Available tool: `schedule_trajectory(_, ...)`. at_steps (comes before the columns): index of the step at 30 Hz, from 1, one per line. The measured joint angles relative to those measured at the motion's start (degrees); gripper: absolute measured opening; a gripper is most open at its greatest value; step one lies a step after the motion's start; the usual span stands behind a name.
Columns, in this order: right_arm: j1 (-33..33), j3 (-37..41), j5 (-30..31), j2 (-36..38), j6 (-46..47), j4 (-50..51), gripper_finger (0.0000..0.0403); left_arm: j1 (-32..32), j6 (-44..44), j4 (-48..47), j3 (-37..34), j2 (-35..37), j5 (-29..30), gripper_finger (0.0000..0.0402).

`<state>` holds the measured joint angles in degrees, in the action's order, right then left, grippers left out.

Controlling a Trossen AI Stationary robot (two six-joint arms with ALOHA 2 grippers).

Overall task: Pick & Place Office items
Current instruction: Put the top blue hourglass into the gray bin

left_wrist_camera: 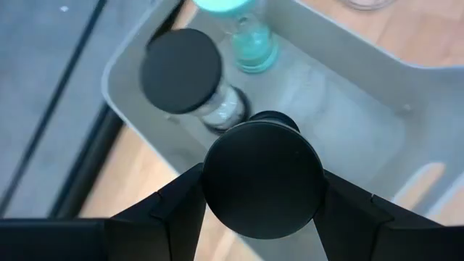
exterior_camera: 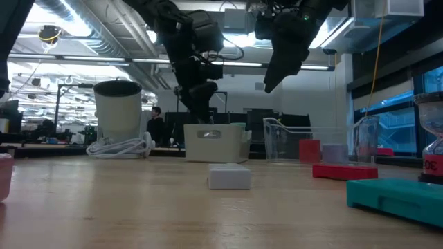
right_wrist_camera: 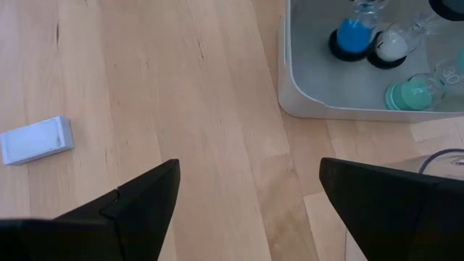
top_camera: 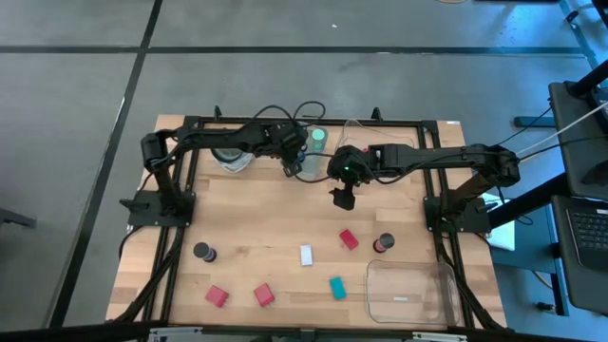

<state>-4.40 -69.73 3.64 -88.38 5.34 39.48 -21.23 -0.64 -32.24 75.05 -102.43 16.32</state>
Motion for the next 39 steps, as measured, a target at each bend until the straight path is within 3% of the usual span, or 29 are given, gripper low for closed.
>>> schedule_trajectory(6, 0.01, 0.00, 0.00, 0.00, -0.30, 0.00, 0.0334, -0.67, -0.20, -1.10, 0.02, 0.00, 1.42, 0.0213)
schedule_trajectory(19, 0.00, 0.00, 0.00, 0.00, -0.44, 0.00, 0.0334, -1.79, -1.19, -2.29, 0.02, -0.17, -5.28, 0.0213)
schedule_trajectory(39, 0.00, 0.00, 0.00, 0.00, -0.41, 0.07, 0.0334, -1.75, -3.69, -2.29, 0.02, -0.20, -3.05, 0.0229)
